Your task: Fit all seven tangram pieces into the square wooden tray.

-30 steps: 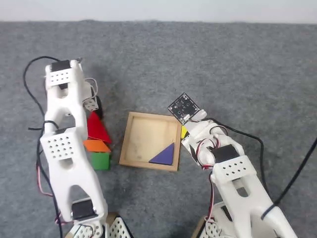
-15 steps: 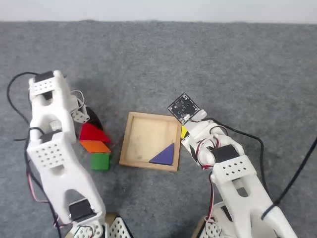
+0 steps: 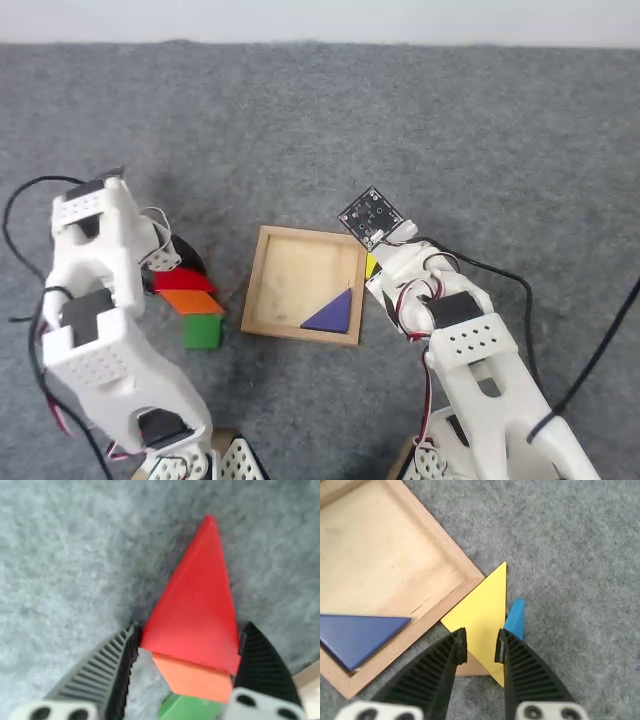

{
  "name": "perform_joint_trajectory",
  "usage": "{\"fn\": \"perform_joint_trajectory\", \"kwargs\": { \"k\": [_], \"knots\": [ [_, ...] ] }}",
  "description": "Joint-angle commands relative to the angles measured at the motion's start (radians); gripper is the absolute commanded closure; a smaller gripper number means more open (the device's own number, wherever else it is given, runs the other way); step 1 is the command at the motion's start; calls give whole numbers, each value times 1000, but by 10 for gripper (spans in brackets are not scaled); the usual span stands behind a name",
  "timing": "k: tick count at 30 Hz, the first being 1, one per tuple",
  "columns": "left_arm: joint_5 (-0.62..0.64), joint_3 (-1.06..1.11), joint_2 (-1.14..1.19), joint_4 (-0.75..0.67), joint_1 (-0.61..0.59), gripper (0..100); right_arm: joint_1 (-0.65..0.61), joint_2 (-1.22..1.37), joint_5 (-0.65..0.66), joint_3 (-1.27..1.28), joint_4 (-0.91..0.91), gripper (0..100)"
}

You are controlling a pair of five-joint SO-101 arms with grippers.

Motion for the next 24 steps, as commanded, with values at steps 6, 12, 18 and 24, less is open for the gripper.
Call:
{"fn": "perform_joint_trajectory", "kwargs": {
  "k": [6, 12, 18, 24],
  "knots": [
    [98, -35, 35, -12, -8, 689, -5, -42, 17, -25, -24, 894],
    [129, -36, 34, 68, -12, 667, -5, -42, 28, -25, -24, 894],
    [129, -59, 60, 155, -37, 610, -7, -42, 60, -25, -24, 894],
    [132, -65, 109, 147, -63, 610, -7, -42, 61, -25, -24, 894]
  ]
}}
